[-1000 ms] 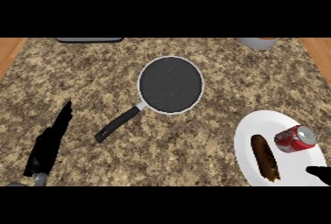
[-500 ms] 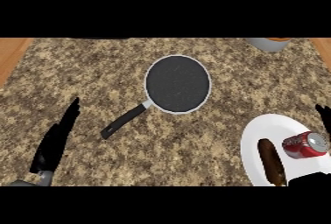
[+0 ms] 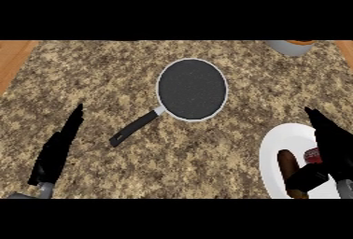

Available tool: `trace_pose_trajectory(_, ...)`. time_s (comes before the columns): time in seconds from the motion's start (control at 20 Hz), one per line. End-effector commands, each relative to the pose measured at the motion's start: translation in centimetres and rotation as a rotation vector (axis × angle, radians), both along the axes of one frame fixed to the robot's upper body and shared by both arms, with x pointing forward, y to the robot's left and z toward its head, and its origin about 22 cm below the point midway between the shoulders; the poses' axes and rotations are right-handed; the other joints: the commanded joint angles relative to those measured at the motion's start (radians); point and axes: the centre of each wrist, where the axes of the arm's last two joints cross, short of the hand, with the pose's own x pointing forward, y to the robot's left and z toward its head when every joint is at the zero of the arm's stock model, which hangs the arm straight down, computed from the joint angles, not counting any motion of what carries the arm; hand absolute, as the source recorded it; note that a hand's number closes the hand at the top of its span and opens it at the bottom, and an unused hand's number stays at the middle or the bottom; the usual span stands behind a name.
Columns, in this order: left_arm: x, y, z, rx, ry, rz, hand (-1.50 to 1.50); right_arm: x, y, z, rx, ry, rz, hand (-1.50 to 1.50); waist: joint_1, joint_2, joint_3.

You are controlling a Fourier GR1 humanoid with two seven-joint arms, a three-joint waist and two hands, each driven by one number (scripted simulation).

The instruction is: Pick the sweet potato from the plate and place it in the pan

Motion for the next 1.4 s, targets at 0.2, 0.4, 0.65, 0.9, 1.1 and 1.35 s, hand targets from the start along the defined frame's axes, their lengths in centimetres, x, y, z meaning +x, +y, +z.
trace_pose_trajectory(0.2, -0.7, -0.3, 0.0, -0.001, 0.0, -0.025, 0.0, 2.2, 2.1, -2.5, -0.162, 0.303, -0.147, -1.5, 0.009, -0.001, -0.001)
trace_pose_trajectory(0.4, -1.0, -0.8, -0.8, -0.001, 0.009, -0.005, 0.0, 3.3, 2.0, -2.8, -0.183, 0.338, -0.156, -1.5, -0.009, -0.003, 0.0)
trace_pose_trajectory(0.65, -0.2, -0.2, -0.9, 0.012, 0.014, 0.021, 0.0, 3.9, 4.3, -5.1, -0.158, 0.378, -0.137, -1.5, -0.02, -0.002, 0.0)
trace_pose_trajectory(0.9, -1.0, -1.4, -1.2, -0.003, 0.0, 0.007, 0.0, 4.9, 3.3, -7.0, -0.216, 0.431, -0.201, -1.5, -0.022, -0.002, 0.0)
trace_pose_trajectory(1.1, -1.8, 0.6, -0.6, -0.001, 0.012, 0.022, 0.0, 4.7, 3.4, -7.6, -0.226, 0.467, -0.194, -1.5, -0.029, -0.011, -0.001)
trace_pose_trajectory(1.35, -0.2, 1.2, 0.5, -0.01, 0.013, 0.038, 0.0, 5.5, 3.8, -8.3, -0.243, 0.489, -0.199, -1.5, -0.042, -0.01, -0.001)
